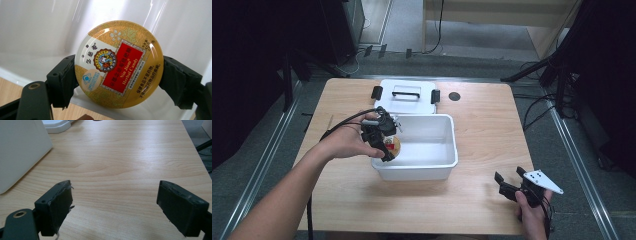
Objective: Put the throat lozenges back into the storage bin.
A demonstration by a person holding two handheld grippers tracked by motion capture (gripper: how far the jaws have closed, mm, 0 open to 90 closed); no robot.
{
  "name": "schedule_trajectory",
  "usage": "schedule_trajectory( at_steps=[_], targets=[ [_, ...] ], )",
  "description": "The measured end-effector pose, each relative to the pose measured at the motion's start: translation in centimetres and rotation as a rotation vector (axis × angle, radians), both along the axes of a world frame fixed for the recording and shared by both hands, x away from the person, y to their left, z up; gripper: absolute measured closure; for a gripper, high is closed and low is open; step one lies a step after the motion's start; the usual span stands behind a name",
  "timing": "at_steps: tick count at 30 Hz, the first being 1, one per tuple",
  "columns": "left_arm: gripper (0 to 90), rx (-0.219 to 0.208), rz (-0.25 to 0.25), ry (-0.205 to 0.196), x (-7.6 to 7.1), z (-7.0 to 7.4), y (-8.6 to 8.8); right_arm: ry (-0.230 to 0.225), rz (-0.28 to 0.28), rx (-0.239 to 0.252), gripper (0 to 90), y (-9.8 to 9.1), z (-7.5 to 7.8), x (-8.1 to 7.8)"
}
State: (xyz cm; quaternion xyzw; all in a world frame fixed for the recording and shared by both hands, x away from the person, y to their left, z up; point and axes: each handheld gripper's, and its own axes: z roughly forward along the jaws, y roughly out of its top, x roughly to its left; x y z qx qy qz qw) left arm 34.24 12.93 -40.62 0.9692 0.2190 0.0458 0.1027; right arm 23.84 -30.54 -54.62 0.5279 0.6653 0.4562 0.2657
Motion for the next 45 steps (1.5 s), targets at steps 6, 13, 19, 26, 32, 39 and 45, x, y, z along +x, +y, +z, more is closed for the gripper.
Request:
schedule_trajectory(
  at_steps=[6,13,19,26,32,39,45],
  targets=[
    [21.2,0.008,-0.003,0.009,0.0,-0.5,-0.2,0.0,0.0,0.0,13.5,0.0,0.0,0.0],
    [21.1,0.02,-0.01,0.026,0.0,-1.3,-0.4,0.0,0.0,0.0,13.5,0.0,0.0,0.0],
    [21.1,0.032,-0.016,0.039,0.1,-1.9,-0.7,0.001,0.0,0.002,13.5,0.0,0.0,0.0],
    [21.0,0.051,-0.009,0.052,0.1,-2.4,-0.8,0.001,0.001,0.002,13.5,0.0,0.0,0.0],
    [20.8,0.062,0.004,0.072,0.1,-2.6,-0.9,0.001,0.002,0.002,13.5,0.0,0.0,0.0],
    [20.7,0.067,0.004,0.076,0.1,-2.7,-1.0,0.0,0.002,0.002,13.5,0.0,0.0,0.0],
    [20.6,0.067,0.004,0.081,0.1,-2.7,-1.0,0.001,0.002,0.003,13.5,0.0,0.0,0.0]
  ],
)
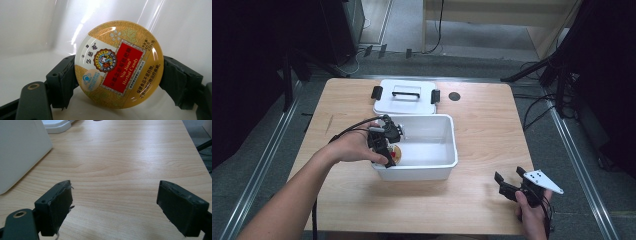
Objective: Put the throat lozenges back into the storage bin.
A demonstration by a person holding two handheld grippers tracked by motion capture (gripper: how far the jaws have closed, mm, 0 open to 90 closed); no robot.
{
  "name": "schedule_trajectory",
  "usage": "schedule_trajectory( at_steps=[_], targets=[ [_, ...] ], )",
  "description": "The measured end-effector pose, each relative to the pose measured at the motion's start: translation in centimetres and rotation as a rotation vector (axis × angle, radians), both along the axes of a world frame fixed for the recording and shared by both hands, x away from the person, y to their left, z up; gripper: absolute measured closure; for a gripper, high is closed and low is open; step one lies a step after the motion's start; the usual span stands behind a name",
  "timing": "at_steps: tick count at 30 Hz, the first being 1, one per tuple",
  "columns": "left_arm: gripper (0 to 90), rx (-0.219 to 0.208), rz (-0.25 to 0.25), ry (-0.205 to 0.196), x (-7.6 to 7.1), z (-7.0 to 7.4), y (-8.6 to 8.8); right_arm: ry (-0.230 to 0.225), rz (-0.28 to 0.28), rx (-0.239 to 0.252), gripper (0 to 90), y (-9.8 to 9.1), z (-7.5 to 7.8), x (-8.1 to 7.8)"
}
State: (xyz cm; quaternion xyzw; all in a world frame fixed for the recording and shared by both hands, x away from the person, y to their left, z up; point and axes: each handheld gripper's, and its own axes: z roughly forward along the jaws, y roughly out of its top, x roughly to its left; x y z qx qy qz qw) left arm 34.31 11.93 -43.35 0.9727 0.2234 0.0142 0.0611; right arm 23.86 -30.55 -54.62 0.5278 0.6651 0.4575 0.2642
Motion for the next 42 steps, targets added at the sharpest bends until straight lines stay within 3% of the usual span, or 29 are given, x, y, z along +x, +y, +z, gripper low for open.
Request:
schedule_trajectory(
  at_steps=[32,42],
  targets=[
    [17.6,0.025,0.006,-0.022,-0.2,-0.1,-0.1,-0.001,0.003,0.0,13.5,0.0,0.0,0.0],
    [18.0,-0.016,0.017,-0.024,-0.4,1.0,0.4,-0.001,0.003,-0.003,13.5,0.0,0.0,0.0]
  ],
)
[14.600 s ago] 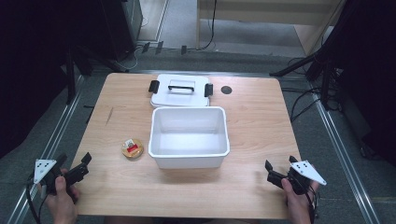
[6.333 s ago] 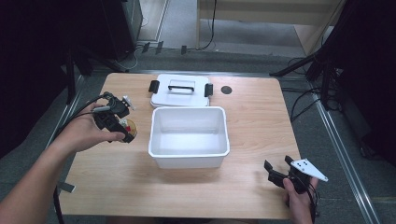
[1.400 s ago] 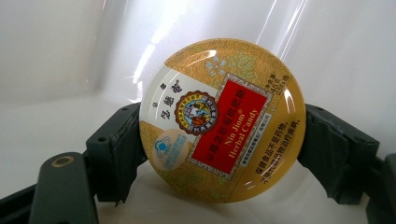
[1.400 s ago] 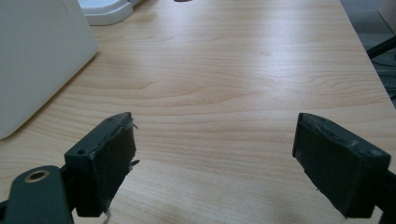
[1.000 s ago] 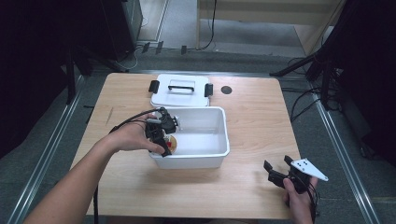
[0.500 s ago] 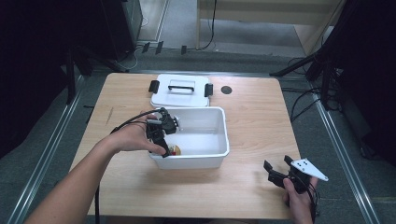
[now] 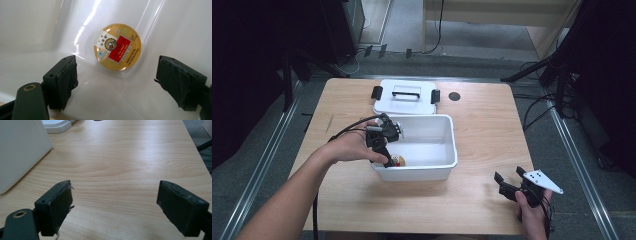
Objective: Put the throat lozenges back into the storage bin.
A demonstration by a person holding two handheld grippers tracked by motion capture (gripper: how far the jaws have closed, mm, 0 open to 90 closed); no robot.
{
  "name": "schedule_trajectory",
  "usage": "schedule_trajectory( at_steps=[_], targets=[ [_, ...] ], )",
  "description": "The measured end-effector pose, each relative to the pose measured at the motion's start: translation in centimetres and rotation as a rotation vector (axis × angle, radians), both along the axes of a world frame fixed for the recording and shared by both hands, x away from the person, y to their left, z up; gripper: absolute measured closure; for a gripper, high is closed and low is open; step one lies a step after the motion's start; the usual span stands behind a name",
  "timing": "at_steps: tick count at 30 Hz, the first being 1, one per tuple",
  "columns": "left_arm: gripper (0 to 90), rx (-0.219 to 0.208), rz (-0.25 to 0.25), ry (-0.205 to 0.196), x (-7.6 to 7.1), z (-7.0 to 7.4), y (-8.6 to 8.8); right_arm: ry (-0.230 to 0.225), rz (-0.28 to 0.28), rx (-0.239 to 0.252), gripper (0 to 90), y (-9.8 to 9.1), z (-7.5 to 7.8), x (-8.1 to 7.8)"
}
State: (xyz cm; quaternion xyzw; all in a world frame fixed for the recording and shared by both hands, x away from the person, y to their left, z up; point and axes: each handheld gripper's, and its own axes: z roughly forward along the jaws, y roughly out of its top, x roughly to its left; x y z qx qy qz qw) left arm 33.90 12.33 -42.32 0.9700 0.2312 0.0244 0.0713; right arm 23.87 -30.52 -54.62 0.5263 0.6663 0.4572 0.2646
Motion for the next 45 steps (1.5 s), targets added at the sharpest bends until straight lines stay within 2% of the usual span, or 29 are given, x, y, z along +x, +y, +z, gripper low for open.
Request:
schedule_trajectory(
  at_steps=[7,16,24,28,33,37,39,45],
  targets=[
    [18.2,-0.021,0.015,-0.022,-0.3,1.3,0.4,0.0,0.001,-0.003,13.5,0.0,0.0,0.0],
    [18.2,-0.05,0.041,-0.073,-0.9,3.6,1.6,0.0,0.001,-0.003,13.5,0.0,0.0,0.0],
    [18.2,-0.079,0.093,-0.119,-1.7,5.4,4.2,0.0,0.001,-0.006,13.6,0.1,0.0,0.0],
    [18.1,-0.079,0.12,-0.132,-2.1,6.0,5.7,0.0,0.001,-0.007,13.6,0.1,0.0,0.0],
    [18.1,-0.092,0.156,-0.14,-2.6,6.1,7.4,0.001,0.001,-0.006,13.6,0.1,0.0,0.0],
    [18.1,-0.088,0.178,-0.141,-3.2,5.7,8.5,0.0,0.002,-0.008,13.6,0.1,0.0,0.0],
    [18.0,-0.085,0.191,-0.148,-3.4,5.4,9.1,0.0,0.002,-0.007,13.6,0.1,0.0,0.0],
    [18.0,-0.101,0.277,-0.156,-4.2,3.5,11.6,0.001,0.002,-0.005,13.6,0.1,0.0,0.0]
  ],
)
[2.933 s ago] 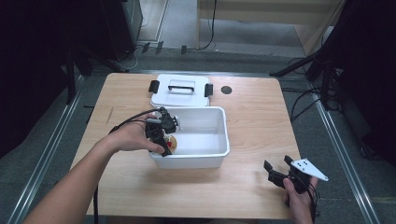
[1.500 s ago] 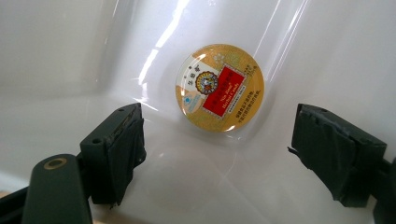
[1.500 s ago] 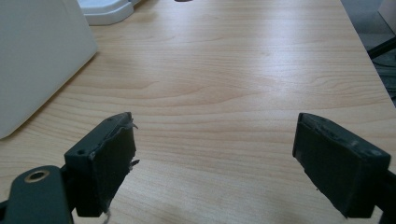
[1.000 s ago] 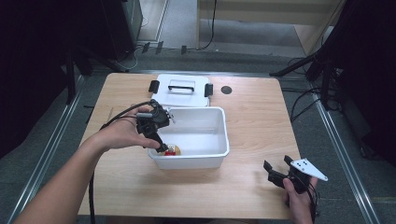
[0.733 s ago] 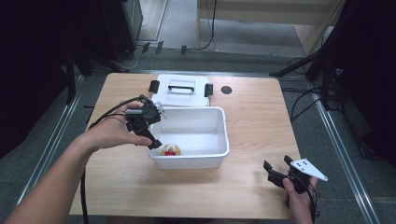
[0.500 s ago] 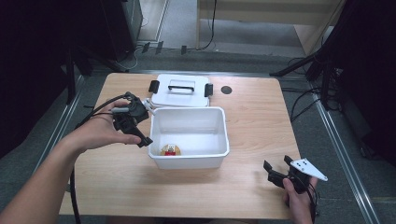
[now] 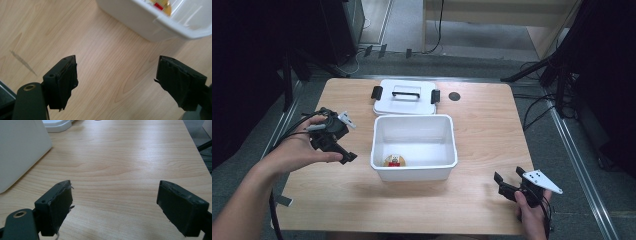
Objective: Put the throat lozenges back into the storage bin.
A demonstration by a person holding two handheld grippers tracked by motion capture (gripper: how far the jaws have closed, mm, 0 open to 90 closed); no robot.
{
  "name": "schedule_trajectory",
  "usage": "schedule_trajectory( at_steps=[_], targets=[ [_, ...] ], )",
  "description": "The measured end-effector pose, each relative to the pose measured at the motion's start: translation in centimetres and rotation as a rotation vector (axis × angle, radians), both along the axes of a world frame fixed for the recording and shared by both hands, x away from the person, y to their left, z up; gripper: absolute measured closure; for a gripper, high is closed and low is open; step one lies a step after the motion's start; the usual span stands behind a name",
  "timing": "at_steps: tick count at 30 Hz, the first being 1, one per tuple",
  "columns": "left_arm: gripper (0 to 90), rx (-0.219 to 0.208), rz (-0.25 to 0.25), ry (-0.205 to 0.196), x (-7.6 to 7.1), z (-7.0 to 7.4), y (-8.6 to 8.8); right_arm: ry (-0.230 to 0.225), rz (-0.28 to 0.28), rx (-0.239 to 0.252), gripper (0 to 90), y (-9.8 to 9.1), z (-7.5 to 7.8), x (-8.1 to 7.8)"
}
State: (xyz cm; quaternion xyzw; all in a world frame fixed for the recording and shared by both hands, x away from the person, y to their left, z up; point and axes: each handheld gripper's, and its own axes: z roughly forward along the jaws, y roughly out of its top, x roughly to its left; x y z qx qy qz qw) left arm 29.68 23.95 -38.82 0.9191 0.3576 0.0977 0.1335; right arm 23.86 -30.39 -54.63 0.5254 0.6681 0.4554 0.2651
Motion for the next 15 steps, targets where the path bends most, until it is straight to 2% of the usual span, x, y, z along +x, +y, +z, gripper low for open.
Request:
schedule_trajectory(
  at_steps=[2,8,15],
  targets=[
    [18.0,0.002,0.03,-0.004,-0.2,-0.7,0.7,-0.001,0.0,-0.001,13.6,0.0,0.0,0.0],
    [17.4,-0.04,0.165,-0.026,-1.2,-3.8,3.1,-0.001,0.0,-0.001,13.6,0.0,0.0,0.0],
    [14.2,-0.086,0.303,-0.104,-2.7,-7.5,5.2,-0.001,-0.001,0.0,13.6,0.0,0.0,0.0]
  ],
)
